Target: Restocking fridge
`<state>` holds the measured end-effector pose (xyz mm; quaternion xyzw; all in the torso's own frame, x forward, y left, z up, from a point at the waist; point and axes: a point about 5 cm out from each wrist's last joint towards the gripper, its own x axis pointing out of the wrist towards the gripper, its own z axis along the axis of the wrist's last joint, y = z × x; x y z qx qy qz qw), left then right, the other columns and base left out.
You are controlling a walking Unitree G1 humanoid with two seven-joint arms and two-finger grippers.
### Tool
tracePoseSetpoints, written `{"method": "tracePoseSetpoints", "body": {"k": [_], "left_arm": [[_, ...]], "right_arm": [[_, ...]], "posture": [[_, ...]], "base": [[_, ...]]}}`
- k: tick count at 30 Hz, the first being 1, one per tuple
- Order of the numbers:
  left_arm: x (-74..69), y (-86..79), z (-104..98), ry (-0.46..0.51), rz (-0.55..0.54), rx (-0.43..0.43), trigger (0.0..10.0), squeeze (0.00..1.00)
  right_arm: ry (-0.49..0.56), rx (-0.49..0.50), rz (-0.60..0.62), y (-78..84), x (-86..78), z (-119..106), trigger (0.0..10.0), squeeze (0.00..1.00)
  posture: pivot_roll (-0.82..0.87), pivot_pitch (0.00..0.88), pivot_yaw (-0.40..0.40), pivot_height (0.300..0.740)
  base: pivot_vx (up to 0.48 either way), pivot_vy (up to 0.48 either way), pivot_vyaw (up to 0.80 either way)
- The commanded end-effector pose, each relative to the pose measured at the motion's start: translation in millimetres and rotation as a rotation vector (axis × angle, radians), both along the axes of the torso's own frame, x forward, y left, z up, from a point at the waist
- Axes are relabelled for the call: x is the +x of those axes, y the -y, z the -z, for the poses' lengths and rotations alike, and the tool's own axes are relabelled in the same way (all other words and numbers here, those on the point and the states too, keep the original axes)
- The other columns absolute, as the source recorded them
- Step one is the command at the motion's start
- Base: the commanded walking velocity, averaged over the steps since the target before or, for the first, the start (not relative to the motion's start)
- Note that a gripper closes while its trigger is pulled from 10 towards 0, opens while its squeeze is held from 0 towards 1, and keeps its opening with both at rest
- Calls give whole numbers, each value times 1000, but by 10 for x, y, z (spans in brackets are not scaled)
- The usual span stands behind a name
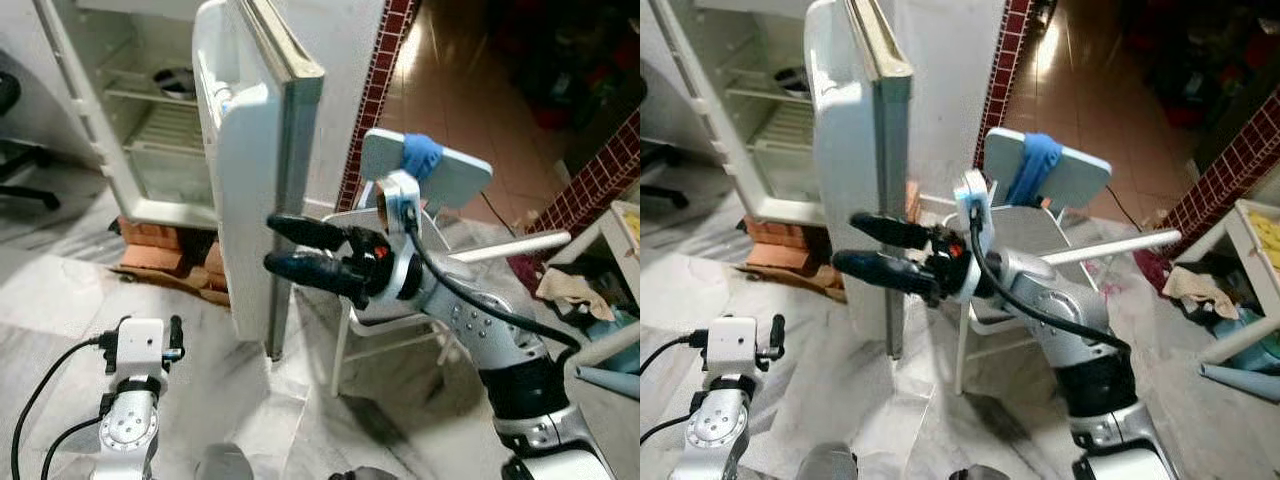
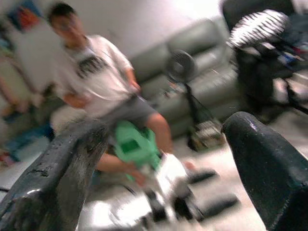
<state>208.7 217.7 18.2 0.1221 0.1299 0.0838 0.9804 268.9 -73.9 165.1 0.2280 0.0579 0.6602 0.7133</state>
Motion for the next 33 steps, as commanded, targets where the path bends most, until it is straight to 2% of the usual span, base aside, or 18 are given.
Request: {"method": "tracePoseSetpoints", "body": {"k": [1,3,4,7,8,11,13,15,17,21,25,26,32,33], "left_arm": [[90,-30,-78,39,14,28,10000,0],[141,-80,-118,55,7,32,10000,0],[201,-130,-137,58,-4,32,10000,0],[389,-170,-217,79,26,65,10000,0],[509,-180,-267,86,44,85,10000,0],[740,-188,-362,96,71,92,10000,0],[913,-135,-450,102,117,86,10000,0],[1002,-80,-493,101,161,86,10000,0],[1142,41,-554,82,257,86,10000,0],[1218,79,-570,70,301,99,10000,0],[1281,90,-579,39,354,73,10000,0],[1301,39,-606,49,316,113,10000,0],[1250,-320,-627,57,119,193,10000,0],[1177,-564,-639,60,-10,239,10000,0]], "right_arm": [[14,-159,135,179,70,228,10000,0],[-3,-239,207,262,63,303,10000,0],[-20,-256,226,294,53,324,10000,0],[22,-287,314,312,111,363,10000,0],[43,-302,363,313,156,383,10000,0],[86,-327,436,310,227,400,10000,0],[109,-330,453,296,248,394,10000,0],[123,-344,462,293,252,395,10000,0],[143,-365,468,291,242,413,10000,0],[181,-387,476,286,237,454,10000,0],[208,-410,474,286,218,500,10000,0],[207,-410,475,292,216,506,10000,0],[203,-419,479,325,230,538,10000,0],[210,-425,503,340,271,535,10000,0]], "posture": [[213,0,-88,740],[213,0,-89,740],[214,0,-90,740],[210,0,-92,740],[208,0,-92,740],[199,0,-89,740],[189,0,-86,740],[184,0,-83,740],[168,0,-76,740],[156,0,-72,740],[138,0,-67,740],[141,0,-68,740],[144,0,-77,740],[147,0,-80,740]], "base": [[0,0,0],[0,0,0],[0,0,0],[0,0,0],[0,0,0],[0,0,0],[0,0,0],[0,0,0],[0,0,0],[0,0,0],[0,0,0],[0,0,0],[0,0,0],[0,0,0]]}}
